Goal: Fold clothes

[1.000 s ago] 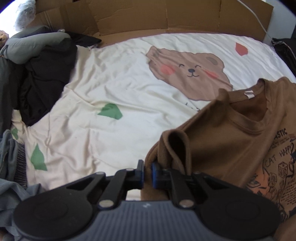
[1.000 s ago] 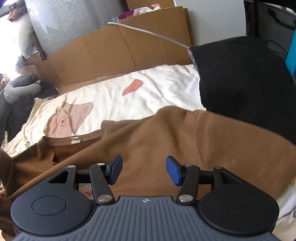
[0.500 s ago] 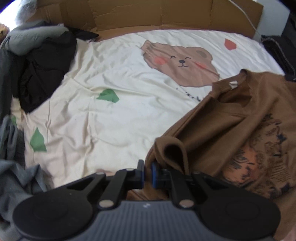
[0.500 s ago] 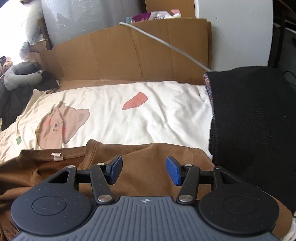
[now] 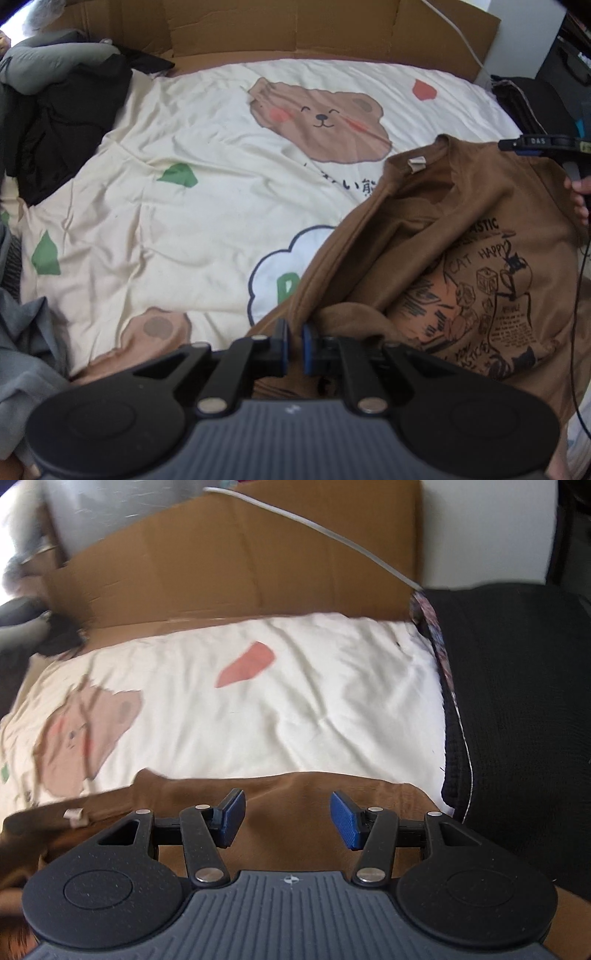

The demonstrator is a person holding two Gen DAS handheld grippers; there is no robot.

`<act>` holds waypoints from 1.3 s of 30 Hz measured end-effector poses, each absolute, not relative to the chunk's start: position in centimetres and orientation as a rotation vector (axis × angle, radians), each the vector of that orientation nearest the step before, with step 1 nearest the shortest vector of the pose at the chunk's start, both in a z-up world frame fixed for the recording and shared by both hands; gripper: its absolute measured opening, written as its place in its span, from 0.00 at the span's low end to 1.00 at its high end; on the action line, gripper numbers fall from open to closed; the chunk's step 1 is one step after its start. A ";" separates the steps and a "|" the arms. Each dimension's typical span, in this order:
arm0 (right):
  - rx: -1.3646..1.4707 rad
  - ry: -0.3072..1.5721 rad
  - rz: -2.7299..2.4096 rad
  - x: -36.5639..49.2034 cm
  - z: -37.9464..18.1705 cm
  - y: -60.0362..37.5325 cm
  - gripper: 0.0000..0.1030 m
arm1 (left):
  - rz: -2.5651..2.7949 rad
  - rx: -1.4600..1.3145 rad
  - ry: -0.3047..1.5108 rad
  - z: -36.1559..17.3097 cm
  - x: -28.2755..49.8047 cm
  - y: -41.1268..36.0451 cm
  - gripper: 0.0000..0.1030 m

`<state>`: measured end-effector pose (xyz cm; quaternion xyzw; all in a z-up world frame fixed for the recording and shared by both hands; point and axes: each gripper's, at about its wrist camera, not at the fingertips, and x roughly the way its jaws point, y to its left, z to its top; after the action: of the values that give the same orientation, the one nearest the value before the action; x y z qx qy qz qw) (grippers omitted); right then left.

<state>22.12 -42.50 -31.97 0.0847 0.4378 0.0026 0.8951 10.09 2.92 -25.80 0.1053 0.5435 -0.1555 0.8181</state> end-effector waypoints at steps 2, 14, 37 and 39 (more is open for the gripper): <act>0.204 0.936 0.008 22.8 -33.0 -42.7 0.44 | -0.328 0.213 1.151 -26.0 10.3 3.1 0.08; 0.166 0.976 0.040 21.0 -32.6 -42.0 0.00 | -0.315 0.160 1.128 -26.2 11.2 3.8 0.08; 0.177 0.965 -0.059 21.9 -32.5 -41.9 0.00 | -0.332 0.125 1.132 -26.2 11.4 3.7 0.08; 0.180 0.952 -0.047 20.9 -31.7 -41.8 0.00 | -0.327 0.119 1.135 -26.1 11.4 3.7 0.08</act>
<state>20.90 -41.84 -31.68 0.0867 0.4577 -0.0227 0.8846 11.44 3.72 -26.12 0.0560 0.5348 -0.1539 0.8290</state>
